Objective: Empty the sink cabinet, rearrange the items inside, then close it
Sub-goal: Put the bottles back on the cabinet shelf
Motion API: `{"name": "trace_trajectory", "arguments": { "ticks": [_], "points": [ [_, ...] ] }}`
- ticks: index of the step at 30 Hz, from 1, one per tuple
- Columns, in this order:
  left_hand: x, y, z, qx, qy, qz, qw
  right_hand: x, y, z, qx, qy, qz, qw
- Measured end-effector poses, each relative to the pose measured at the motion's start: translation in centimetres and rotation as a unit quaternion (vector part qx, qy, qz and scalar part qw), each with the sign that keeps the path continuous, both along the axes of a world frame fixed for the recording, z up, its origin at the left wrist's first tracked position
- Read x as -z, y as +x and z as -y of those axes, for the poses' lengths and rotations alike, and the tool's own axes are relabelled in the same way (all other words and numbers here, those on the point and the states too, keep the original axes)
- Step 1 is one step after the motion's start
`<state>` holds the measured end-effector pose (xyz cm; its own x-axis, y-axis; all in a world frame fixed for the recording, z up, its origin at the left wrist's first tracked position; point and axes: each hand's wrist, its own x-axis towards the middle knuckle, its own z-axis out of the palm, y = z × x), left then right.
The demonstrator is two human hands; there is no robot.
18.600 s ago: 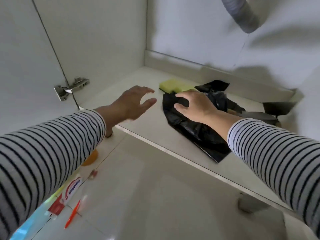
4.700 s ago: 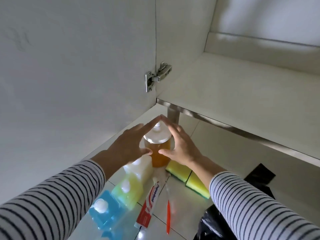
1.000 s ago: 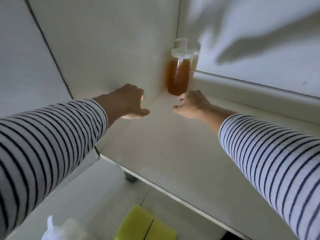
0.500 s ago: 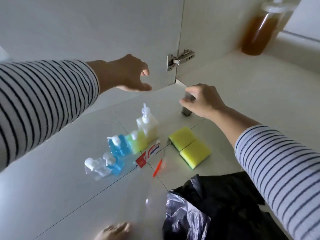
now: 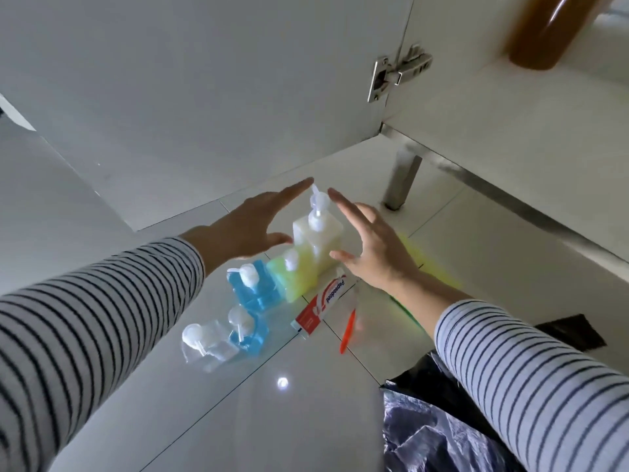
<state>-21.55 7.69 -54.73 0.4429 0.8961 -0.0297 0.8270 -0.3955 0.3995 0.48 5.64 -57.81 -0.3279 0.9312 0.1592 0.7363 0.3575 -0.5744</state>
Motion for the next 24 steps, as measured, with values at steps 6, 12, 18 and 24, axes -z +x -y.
{"name": "trace_trajectory", "arguments": {
  "ticks": [6,12,18,24],
  "points": [
    [3.8,-0.8,-1.9,0.014,0.017,0.055,0.998,3.0,-1.5,-0.8,0.014,0.003,-0.03,0.999],
    [4.7,-0.1,-3.1,0.028,0.01,0.096,0.995,4.2,-2.6,-1.6,0.039,-0.007,-0.08,0.996],
    [5.4,0.2,-3.4,0.027,0.019,0.114,0.993,4.4,-2.7,-1.6,0.04,0.001,-0.097,0.994],
    [5.0,0.7,-3.4,0.024,0.028,0.131,0.991,3.6,-2.7,-1.4,0.043,0.019,-0.112,0.993]
  ]
}}
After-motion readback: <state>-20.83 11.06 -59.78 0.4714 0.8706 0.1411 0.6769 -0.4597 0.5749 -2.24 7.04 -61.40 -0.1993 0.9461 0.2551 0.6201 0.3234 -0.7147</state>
